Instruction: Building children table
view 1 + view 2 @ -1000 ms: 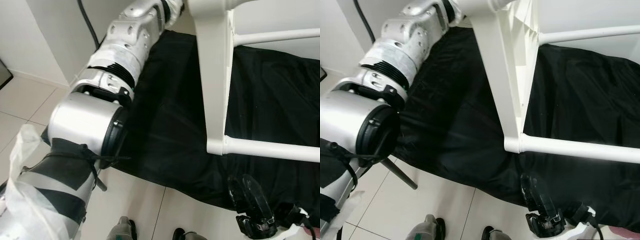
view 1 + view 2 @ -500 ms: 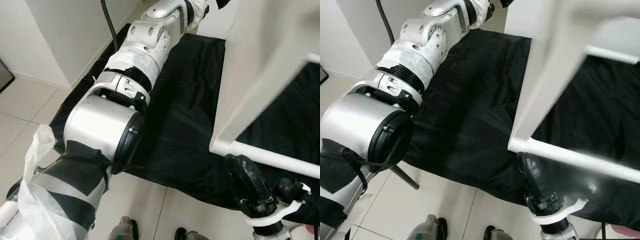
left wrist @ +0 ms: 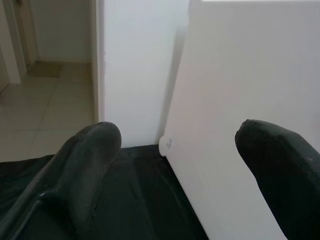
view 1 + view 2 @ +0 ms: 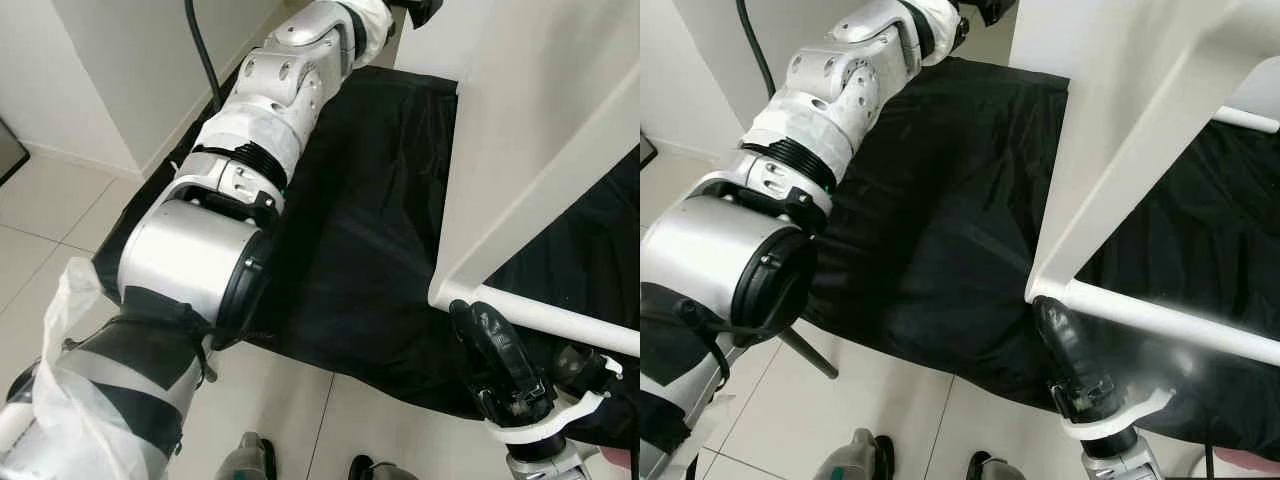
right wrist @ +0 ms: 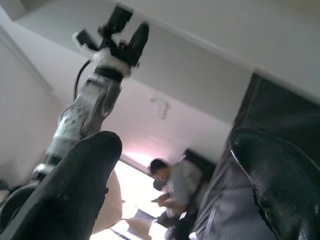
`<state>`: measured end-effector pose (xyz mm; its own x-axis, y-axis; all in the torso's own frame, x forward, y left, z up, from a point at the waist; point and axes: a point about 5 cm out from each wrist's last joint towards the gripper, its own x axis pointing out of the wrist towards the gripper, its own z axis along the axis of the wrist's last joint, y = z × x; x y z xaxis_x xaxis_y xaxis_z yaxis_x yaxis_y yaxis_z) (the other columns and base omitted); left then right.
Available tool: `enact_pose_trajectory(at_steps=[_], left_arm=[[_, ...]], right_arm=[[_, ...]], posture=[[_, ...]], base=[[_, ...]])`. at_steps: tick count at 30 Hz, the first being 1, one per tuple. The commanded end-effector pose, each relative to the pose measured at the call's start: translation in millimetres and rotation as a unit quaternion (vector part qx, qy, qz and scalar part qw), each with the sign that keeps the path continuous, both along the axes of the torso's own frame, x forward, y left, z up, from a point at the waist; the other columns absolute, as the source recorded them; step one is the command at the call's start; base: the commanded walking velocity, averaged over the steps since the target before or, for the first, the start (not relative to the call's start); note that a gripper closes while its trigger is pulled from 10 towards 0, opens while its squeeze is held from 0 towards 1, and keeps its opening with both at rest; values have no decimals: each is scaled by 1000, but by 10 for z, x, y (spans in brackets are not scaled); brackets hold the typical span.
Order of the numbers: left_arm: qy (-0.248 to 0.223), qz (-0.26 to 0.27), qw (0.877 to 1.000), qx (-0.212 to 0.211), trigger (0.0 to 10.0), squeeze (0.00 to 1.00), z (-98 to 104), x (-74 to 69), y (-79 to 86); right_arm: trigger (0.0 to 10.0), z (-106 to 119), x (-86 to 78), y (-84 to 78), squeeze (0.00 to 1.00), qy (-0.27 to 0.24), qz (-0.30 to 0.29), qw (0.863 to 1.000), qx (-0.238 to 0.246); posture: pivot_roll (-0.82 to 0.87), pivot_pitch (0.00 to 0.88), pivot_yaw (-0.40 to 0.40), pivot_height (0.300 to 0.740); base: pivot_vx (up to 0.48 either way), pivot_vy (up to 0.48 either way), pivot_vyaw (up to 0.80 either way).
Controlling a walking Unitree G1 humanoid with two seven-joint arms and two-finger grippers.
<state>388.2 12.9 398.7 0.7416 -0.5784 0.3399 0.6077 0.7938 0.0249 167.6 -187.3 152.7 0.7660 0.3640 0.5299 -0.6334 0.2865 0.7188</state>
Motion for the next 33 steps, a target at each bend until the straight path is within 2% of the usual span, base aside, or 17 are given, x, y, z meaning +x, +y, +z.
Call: enact_pose_trajectory(at_steps=[1, 2, 5, 6, 7, 9, 10, 12, 15, 16, 20, 23, 24, 25, 26, 30, 33], left_arm=[[-12, -51, 998, 37, 10000, 0, -76, -13, 87], [-12, -51, 998, 37, 10000, 0, -76, -13, 87], [-8, -47, 997, 56, 10000, 0, -306, -7, 366], [-8, -47, 997, 56, 10000, 0, -306, -7, 366], [-4, -47, 997, 66, 10000, 0, -383, -16, 432], [-7, -56, 995, 79, 10000, 0, -529, -69, 558], [-7, -56, 995, 79, 10000, 0, -529, -69, 558], [-1, -60, 994, 92, 10000, 0, -698, -134, 685], [0, -59, 993, 97, 10000, 0, -758, -160, 725], [15, -53, 993, 101, 10000, 0, -934, -225, 840], [28, -45, 994, 98, 10000, 0, -1081, -292, 937], [48, -13, 995, 91, 10000, 0, -1243, -367, 1056], [48, -13, 995, 91, 10000, 0, -1243, -367, 1056], [51, -4, 995, 87, 10000, 0, -1297, -401, 1092], [55, 12, 995, 86, 10000, 0, -1394, -452, 1146], [55, 20, 995, 87, 10000, 0, -1422, -463, 1163], [89, 76, 990, 82, 10000, 0, -1642, -486, 1277]], right_arm=[[10000, -1, 11, -124, 0, 10, -45, 999, -22], [10000, -1, 11, -124, 0, 10, -45, 999, -22], [10000, 12, -34, -215, 0, 7, -62, 997, -47], [10000, 12, -34, -215, 0, 7, -62, 997, -47], [10000, 6, -54, -244, 0, 9, -65, 996, -53], [10000, 0, -102, -347, 0, 11, -80, 994, -68], [10000, 0, -102, -347, 0, 11, -80, 994, -68], [10000, -4, -152, -461, 0, 15, -100, 991, -84], [10000, -7, -166, -500, 0, 18, -108, 990, -91], [10000, -11, -183, -586, 0, 24, -129, 986, -104], [10000, -26, -157, -657, 0, 36, -158, 980, -119], [10000, -55, -100, -702, 0, 49, -184, 972, -135], [10000, -55, -100, -702, 0, 49, -184, 972, -135], [10000, -68, -75, -725, 0, 57, -195, 969, -141], [10000, -74, -20, -785, 0, 70, -229, 960, -146], [10000, -69, 1, -804, 0, 74, -242, 956, -147], [10000, -40, 199, -872, 0, 114, -325, 928, -142]], posture=[[52, 162, 11, 740], [52, 162, 11, 740], [47, 165, 12, 740], [47, 165, 12, 740], [47, 165, 12, 740], [47, 167, 8, 740], [47, 167, 8, 740], [41, 169, 11, 740], [41, 169, 11, 740], [31, 174, 14, 740], [32, 175, 14, 740], [31, 175, 11, 740], [31, 175, 11, 740], [30, 175, 8, 740], [31, 174, 3, 740], [32, 175, 2, 740], [26, 170, 2, 740]], base=[[0, 0, 0], [0, 0, 0], [0, 0, 0], [0, 0, 0], [0, 0, 0], [0, 0, 0], [0, 0, 0], [0, 0, 0], [0, 0, 0], [0, 0, 0], [0, 0, 0], [0, 0, 0], [0, 0, 0], [0, 0, 0], [0, 0, 0], [0, 0, 0], [0, 0, 0]])
